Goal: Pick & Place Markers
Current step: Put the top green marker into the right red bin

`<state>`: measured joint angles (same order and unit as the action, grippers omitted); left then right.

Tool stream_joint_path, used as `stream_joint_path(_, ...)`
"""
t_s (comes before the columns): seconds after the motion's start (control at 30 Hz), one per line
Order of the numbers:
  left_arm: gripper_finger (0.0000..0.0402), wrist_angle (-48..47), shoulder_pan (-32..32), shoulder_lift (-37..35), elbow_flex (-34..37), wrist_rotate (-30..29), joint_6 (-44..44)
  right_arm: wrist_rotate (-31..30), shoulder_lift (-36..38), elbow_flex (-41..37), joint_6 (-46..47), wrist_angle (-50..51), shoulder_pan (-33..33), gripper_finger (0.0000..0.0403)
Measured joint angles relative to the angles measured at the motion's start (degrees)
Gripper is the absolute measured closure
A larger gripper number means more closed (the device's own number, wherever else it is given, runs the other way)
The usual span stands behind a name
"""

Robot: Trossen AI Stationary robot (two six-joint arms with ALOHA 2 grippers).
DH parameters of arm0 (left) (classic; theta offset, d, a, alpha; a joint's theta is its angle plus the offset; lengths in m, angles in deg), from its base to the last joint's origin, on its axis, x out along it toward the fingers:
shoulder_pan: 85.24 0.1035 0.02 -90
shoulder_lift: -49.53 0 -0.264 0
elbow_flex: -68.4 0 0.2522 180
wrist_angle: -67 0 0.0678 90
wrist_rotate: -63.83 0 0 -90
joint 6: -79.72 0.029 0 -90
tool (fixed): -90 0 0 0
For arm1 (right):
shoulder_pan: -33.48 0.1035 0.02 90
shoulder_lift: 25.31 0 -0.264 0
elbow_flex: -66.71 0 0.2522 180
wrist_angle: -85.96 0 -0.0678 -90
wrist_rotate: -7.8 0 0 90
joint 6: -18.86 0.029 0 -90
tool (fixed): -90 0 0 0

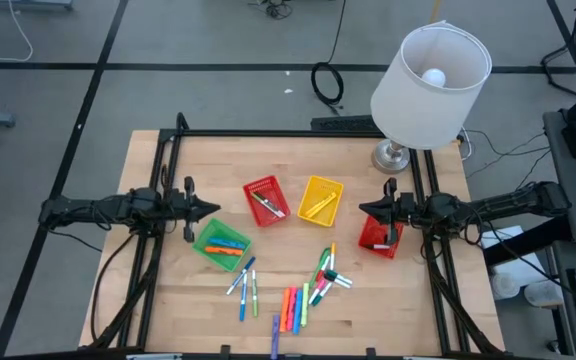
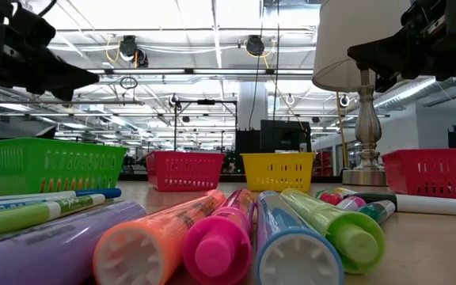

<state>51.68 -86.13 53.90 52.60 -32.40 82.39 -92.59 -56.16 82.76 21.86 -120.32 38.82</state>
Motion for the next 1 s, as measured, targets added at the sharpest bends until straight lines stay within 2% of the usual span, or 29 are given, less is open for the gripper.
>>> stream_joint_path(0.33, 0.0357, 1.67, 0.0, 1.81, 0.15, -1.26, -2.96, 0.0, 0.0, 0.0, -0.18, -0.03, 0.01, 0.0403)
stream_joint_path(1.0, 0.0366, 1.88, 0.0, 1.81, 0.13, -1.26, -2.96, 0.0, 0.0, 0.0, -0.68, -1.96, -0.01, 0.0403)
